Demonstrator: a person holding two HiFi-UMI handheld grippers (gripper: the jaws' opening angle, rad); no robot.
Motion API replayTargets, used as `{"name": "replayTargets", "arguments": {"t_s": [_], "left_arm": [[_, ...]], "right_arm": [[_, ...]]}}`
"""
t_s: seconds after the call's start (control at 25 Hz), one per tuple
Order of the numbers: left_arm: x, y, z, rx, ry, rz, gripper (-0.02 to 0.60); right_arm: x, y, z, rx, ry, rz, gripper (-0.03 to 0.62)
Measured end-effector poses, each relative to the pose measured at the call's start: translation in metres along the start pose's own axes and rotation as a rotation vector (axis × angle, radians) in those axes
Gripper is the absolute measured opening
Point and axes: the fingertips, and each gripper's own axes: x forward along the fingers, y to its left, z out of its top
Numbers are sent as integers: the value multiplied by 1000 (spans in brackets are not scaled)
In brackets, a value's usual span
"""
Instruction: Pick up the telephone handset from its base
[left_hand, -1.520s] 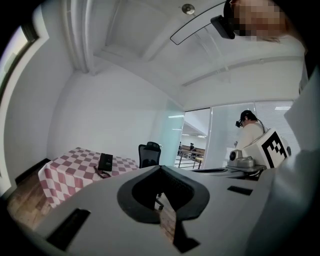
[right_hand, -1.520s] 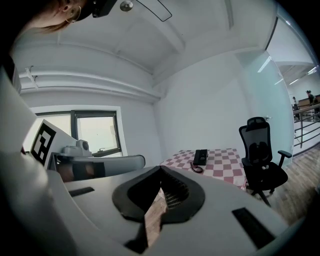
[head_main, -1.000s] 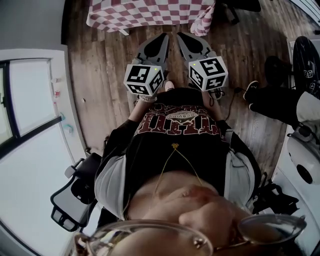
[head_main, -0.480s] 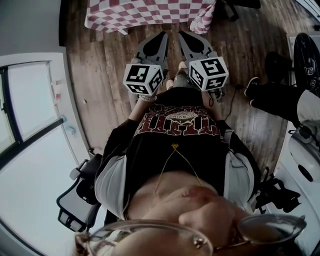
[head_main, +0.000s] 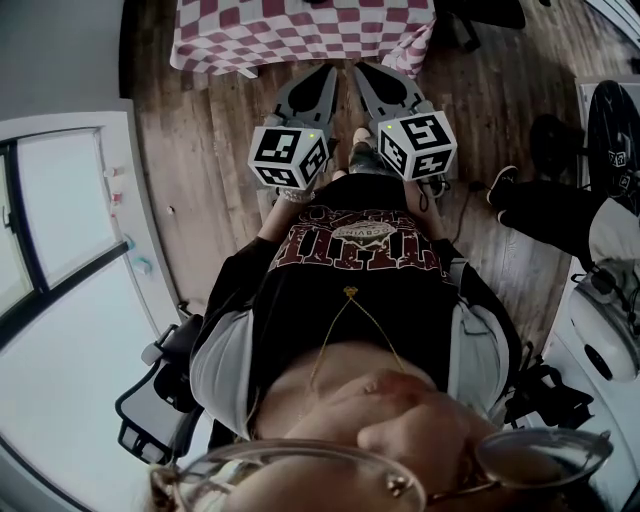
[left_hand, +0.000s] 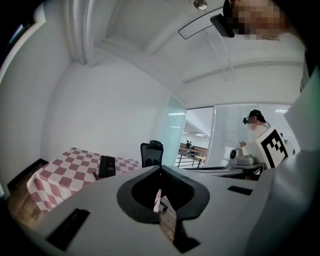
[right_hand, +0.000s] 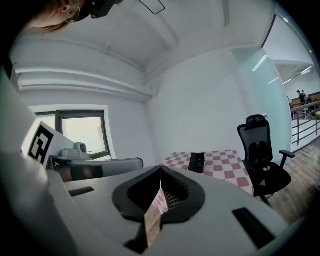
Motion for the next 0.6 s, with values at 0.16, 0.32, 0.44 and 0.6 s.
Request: {"name": "replayTargets", "arguments": {"t_s": [0.16,0.32,0.44,0.6], "left_arm": [[24,10,11,-2,-6,13,11],[46,18,18,-6,-10,30,11],[61,23,23,-8,-16,46,11],[78,30,27,-12,-22,72,11]], "right_arm": [[17,-16,13,-12,1,26,17],[34,-32,23,-19,7,56,17],[45,-43,28,-28,15,82,17],[57,-54,34,-38,25,115,17]]}}
